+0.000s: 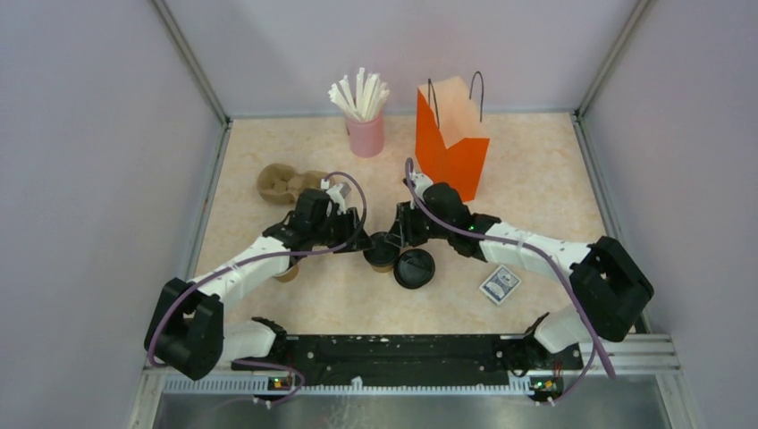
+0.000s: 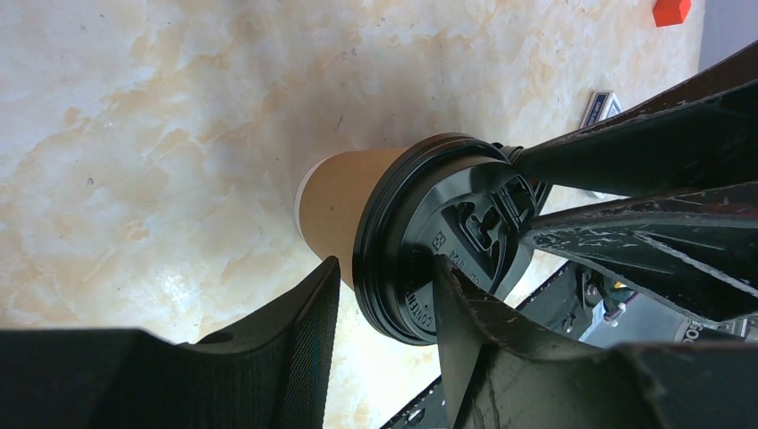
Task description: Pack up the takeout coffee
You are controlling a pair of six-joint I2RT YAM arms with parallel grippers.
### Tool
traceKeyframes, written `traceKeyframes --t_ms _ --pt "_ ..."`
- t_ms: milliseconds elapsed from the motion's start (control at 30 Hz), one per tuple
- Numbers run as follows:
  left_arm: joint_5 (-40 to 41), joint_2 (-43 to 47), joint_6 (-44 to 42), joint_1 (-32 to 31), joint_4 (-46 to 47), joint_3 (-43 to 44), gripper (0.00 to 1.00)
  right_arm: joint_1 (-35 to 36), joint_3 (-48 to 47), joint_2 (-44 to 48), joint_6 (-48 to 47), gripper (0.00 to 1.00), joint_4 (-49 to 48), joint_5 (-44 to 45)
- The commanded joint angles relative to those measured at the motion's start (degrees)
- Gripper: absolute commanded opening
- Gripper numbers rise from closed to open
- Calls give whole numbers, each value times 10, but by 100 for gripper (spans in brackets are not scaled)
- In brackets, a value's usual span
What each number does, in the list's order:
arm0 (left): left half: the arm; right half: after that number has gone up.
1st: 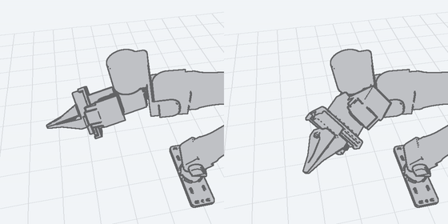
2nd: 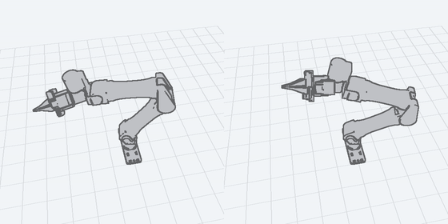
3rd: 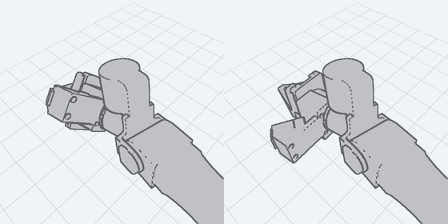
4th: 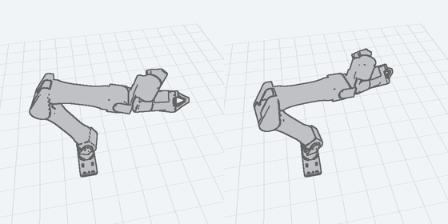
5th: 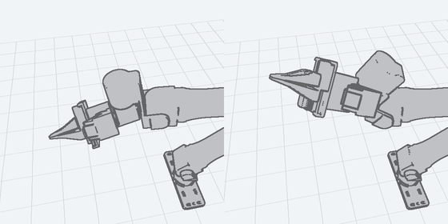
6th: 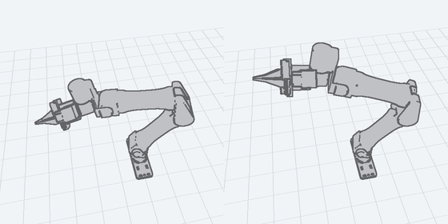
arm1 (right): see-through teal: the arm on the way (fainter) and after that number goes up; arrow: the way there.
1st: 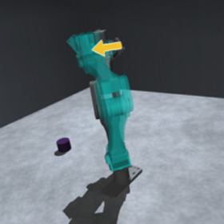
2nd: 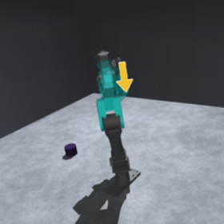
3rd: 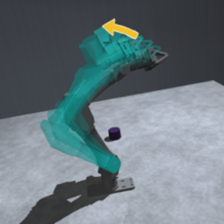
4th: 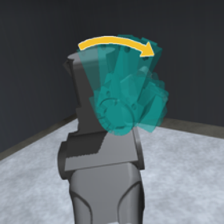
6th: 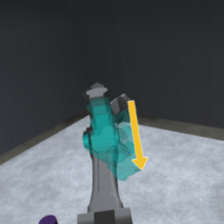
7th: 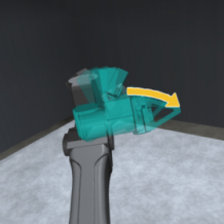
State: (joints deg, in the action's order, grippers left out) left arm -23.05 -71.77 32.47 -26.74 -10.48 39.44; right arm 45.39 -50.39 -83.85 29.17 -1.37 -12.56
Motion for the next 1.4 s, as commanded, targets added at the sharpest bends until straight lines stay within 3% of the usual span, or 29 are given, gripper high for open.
traceKeyframes --t_ms 0,633,1100,1367 --pt "43 -14 -16 -4 -35 -3 48 15 -2 -11 -8 33 7 19" --pt "55 -3 -15 -6 -47 -12 47 32 115 -7 13 25 -41 43" --pt "25 85 54 -8 -36 -26 47 30 -13 -76 -32 26 -85 -1" --pt "32 104 68 -9 -38 -36 55 31 -54 -95 -42 33 -86 -6"
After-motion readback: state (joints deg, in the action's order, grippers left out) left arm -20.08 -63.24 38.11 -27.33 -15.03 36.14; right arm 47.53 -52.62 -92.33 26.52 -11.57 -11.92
